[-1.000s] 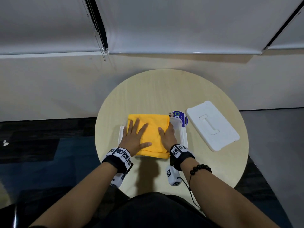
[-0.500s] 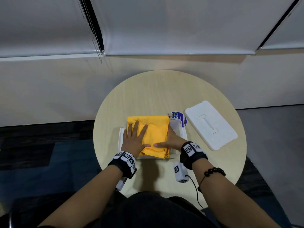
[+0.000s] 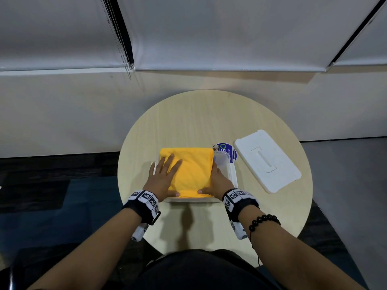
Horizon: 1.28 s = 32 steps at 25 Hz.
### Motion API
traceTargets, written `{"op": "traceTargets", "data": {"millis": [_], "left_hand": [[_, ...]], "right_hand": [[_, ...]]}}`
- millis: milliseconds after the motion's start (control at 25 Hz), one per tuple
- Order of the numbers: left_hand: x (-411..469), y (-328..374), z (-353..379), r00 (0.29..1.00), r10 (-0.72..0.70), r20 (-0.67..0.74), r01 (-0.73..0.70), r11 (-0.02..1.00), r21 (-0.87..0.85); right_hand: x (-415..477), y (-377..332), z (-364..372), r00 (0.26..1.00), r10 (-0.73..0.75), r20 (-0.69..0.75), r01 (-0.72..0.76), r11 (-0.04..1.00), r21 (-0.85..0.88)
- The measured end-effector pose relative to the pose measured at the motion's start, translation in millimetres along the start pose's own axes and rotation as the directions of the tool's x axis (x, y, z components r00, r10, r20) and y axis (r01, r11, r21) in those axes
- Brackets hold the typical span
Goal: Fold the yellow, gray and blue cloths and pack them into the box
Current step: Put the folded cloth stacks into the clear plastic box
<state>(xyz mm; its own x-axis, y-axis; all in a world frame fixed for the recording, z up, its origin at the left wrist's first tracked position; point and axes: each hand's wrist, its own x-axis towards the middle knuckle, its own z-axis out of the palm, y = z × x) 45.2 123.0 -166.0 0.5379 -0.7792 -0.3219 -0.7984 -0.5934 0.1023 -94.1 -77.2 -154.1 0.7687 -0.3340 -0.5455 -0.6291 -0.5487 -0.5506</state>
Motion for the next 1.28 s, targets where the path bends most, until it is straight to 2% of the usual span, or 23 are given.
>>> {"op": "traceTargets", "data": {"millis": [80,120,200,280,320,400,440,520,680,840,920,1040,1080,1120,1160,1200,1240,1280], "left_hand": [[1.8,-5.3,-13.4,0.999,0.006,0.044,-0.006,1.0,-0.005],[5.8,-6.9,-24.2,1.0,-0.008,0.019,0.008,0.999,-0.047],[18.6,-6.4,-45.7,0.982,-0.09,-0.168,0.055,0.978,-0.201],[34.9,-1.3,-59.5,0.933,-0.172,-0.317,0.081,0.956,-0.283],[42.3,1.1,-63.3,0.933,-0.186,-0.31,0.096,0.955,-0.282],[52.6,2.6,-66.2,0.967,-0.184,-0.178,0.14,0.962,-0.233],[55.7,2.1,-65.7,0.975,-0.185,-0.122,0.158,0.966,-0.206],[54.5,0.6,-62.3,0.976,-0.187,-0.115,0.166,0.971,-0.174],[37.6,2.3,-49.2,0.941,-0.096,-0.325,0.04,0.984,-0.176],[21.0,2.2,-53.1,0.958,0.019,-0.287,-0.1,0.957,-0.273],[12.9,-3.3,-66.5,0.961,-0.008,-0.276,-0.129,0.872,-0.471],[0.9,-13.3,-87.0,0.937,-0.204,-0.285,-0.105,0.612,-0.784],[-2.9,-13.3,-92.2,0.934,-0.287,-0.215,-0.063,0.46,-0.886],[-4.5,-12.3,-93.8,0.944,-0.32,-0.08,0.013,0.278,-0.96],[-7.2,-10.0,-91.2,0.956,-0.283,0.072,0.129,0.187,-0.974],[-10.3,-6.7,-86.5,0.961,-0.201,0.191,0.232,0.208,-0.95],[-12.7,-5.6,-78.9,0.955,-0.141,0.262,0.292,0.273,-0.916],[-14.8,-4.5,-72.0,0.95,-0.138,0.282,0.311,0.306,-0.9]], "right_hand": [[-0.6,2.1,-9.2,0.999,-0.023,0.031,0.019,0.993,0.113],[-0.8,3.1,-17.0,0.997,-0.036,0.062,0.026,0.988,0.152],[-2.5,1.8,-33.7,0.992,-0.06,0.107,0.036,0.977,0.212],[-4.7,-6.8,-45.0,0.998,-0.064,0.003,0.061,0.957,0.284],[-5.4,-12.5,-47.4,0.995,-0.056,-0.08,0.078,0.949,0.305],[-4.5,-23.4,-49.0,0.979,-0.054,-0.199,0.112,0.951,0.29],[-4.1,-26.5,-48.2,0.971,-0.063,-0.229,0.124,0.957,0.262],[-3.6,-26.9,-44.6,0.962,-0.076,-0.263,0.137,0.965,0.222],[-5.1,-17.8,-40.5,0.951,-0.066,-0.301,0.142,0.96,0.24],[-5.6,-15.8,-36.5,0.947,-0.097,-0.307,0.186,0.943,0.277],[-5.4,-17.7,-38.3,0.943,-0.104,-0.315,0.203,0.932,0.301],[-9.4,-22.9,-46.9,0.961,-0.082,-0.263,0.213,0.828,0.518],[-11.5,-24.6,-49.1,0.967,-0.078,-0.243,0.209,0.787,0.58],[-13.1,-26.0,-50.3,0.971,-0.065,-0.229,0.196,0.767,0.612],[-14.9,-25.5,-50.1,0.976,-0.047,-0.214,0.171,0.771,0.613],[-15.9,-24.6,-48.7,0.98,-0.032,-0.196,0.142,0.799,0.584],[-16.1,-23.6,-47.4,0.984,-0.027,-0.173,0.118,0.834,0.539],[-17.2,-23.1,-46.4,0.988,-0.022,-0.156,0.1,0.852,0.514]]}}
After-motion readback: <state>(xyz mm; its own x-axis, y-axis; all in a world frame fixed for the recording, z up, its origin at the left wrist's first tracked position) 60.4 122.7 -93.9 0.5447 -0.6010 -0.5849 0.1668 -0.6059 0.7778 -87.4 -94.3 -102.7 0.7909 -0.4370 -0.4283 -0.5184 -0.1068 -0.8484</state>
